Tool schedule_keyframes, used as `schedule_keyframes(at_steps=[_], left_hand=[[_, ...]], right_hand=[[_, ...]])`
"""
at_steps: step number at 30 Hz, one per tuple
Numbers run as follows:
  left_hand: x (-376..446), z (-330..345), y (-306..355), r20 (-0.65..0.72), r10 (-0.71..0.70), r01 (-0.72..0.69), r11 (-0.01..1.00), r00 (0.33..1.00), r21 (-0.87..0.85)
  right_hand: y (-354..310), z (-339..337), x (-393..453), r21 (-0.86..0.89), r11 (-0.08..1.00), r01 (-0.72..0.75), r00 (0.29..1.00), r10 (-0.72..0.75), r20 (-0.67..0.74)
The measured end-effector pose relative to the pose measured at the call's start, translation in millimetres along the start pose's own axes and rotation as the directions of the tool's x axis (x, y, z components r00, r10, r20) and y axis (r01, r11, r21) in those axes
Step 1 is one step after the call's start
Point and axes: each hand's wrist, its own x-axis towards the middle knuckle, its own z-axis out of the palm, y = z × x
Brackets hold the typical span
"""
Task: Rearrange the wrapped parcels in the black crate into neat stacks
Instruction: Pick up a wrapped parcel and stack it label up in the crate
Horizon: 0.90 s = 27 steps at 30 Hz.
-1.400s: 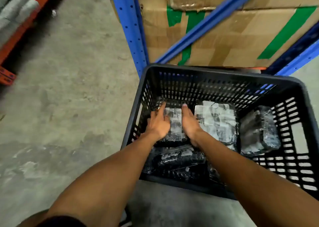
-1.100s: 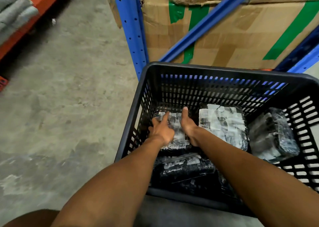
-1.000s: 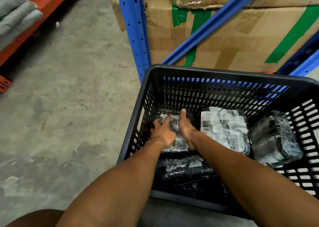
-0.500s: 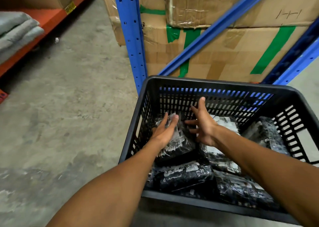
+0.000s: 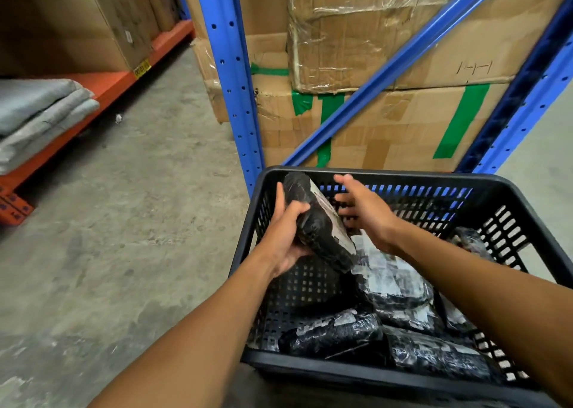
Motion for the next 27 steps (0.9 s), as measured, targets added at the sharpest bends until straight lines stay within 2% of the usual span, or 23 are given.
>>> schedule_keyframes(at_steps=[1,2,3,5,6,9,11,13,16,18,22,27], left_hand=[[-0.7,-0.5,3.7,0.012,0.021,-0.021,0.999,1.0,-0.027],[-1.5,-0.9,7.1,0.029,0.036,-0.034,0.998,0.999,-0.059],[-2.5,-1.0,10.6,0.056,0.049,-0.044,0.995,0.997,-0.093],[-3.9,-3.0,16.1,0.127,0.067,-0.049,0.988,0.99,-0.145],[-4.1,-4.7,18.1,0.149,0.063,-0.04,0.988,0.987,-0.151],[-2.9,-9.8,20.9,0.105,0.05,-0.04,0.994,0.993,-0.101],[0.6,-13.4,20.8,0.014,0.078,-0.078,0.997,0.997,0.029],[3.0,-16.2,20.7,-0.002,0.1,-0.096,0.967,0.995,0.236],[-1.6,-20.1,20.4,0.074,0.047,-0.078,0.855,0.996,0.512],[-4.6,-24.4,16.0,0.122,-0.002,-0.076,0.77,0.993,0.634],[-5.1,-28.1,8.1,0.041,0.009,-0.036,0.708,0.999,0.705],[-6.2,-24.3,-7.1,-0.166,0.035,0.12,0.547,0.985,0.828]], right_hand=[[5.5,-0.2,-1.8,-0.154,0.987,0.052,0.999,-0.054,-0.006],[11.5,-1.2,-3.6,-0.219,0.974,0.057,0.998,-0.058,0.003],[16.8,-3.7,-6.2,-0.194,0.981,-0.005,1.0,0.009,0.021],[24.0,-7.2,-12.7,0.005,0.983,-0.182,0.977,0.18,0.111],[25.2,-7.9,-13.1,0.094,0.97,-0.226,0.965,0.209,0.16],[21.6,-6.5,-12.7,0.113,0.981,-0.155,0.981,0.14,0.131],[21.3,-4.2,-15.9,0.073,0.995,-0.069,0.995,0.063,0.077],[24.2,-5.9,-18.5,0.006,1.0,0.02,0.999,-0.021,0.042],[27.1,-6.5,-22.5,-0.052,0.991,0.12,0.992,-0.118,0.032],[29.2,-2.9,-25.1,-0.088,0.984,0.153,0.988,-0.15,0.04],[38.8,10.1,-27.1,-0.094,0.985,0.142,0.99,-0.14,0.023],[59.1,32.3,-22.4,-0.185,0.983,-0.01,1.0,0.006,-0.021]])
